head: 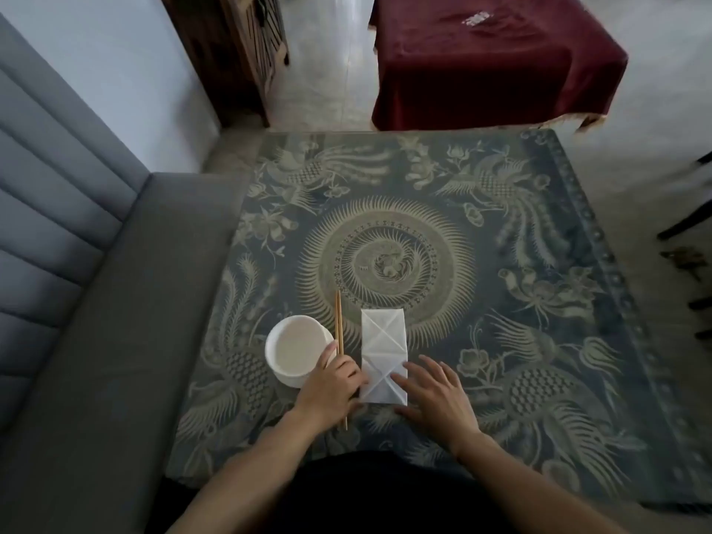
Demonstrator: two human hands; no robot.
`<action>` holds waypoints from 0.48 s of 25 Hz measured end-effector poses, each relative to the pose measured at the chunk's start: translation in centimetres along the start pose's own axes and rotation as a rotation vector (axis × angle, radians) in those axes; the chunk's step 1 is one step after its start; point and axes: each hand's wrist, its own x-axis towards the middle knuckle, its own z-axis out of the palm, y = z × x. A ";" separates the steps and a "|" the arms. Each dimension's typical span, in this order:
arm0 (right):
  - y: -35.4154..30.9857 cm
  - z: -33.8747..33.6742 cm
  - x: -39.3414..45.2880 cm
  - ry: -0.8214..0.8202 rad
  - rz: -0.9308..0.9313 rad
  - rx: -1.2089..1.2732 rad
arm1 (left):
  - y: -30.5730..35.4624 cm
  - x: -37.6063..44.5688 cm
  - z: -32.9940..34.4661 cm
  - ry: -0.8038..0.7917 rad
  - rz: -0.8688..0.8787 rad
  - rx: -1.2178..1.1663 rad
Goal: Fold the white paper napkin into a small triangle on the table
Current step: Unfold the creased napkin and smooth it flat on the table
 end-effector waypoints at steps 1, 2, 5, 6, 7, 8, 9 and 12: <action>-0.1 0.3 0.1 -0.005 -0.016 0.012 | 0.0 -0.1 0.2 -0.017 0.014 0.027; -0.2 0.1 0.1 -0.008 -0.007 0.028 | 0.0 -0.1 0.2 -0.019 0.019 0.043; -0.4 0.6 -0.1 -0.013 -0.012 0.012 | 0.5 -0.1 0.1 -0.044 0.014 0.151; -0.5 0.6 -0.2 -0.027 -0.009 0.020 | 0.8 -0.2 0.1 -0.067 0.011 0.175; -0.6 0.6 -0.3 -0.018 -0.006 0.023 | 0.9 -0.2 -0.1 -0.073 0.006 0.207; -0.6 0.4 -0.3 -0.017 0.000 0.032 | 0.9 -0.2 -0.3 -0.101 -0.004 0.229; -0.6 0.5 -0.3 -0.018 0.003 0.024 | 0.9 -0.2 -0.4 -0.112 -0.011 0.248; -0.6 0.3 -0.4 -0.022 0.021 0.042 | 1.1 -0.1 -0.5 -0.115 -0.041 0.260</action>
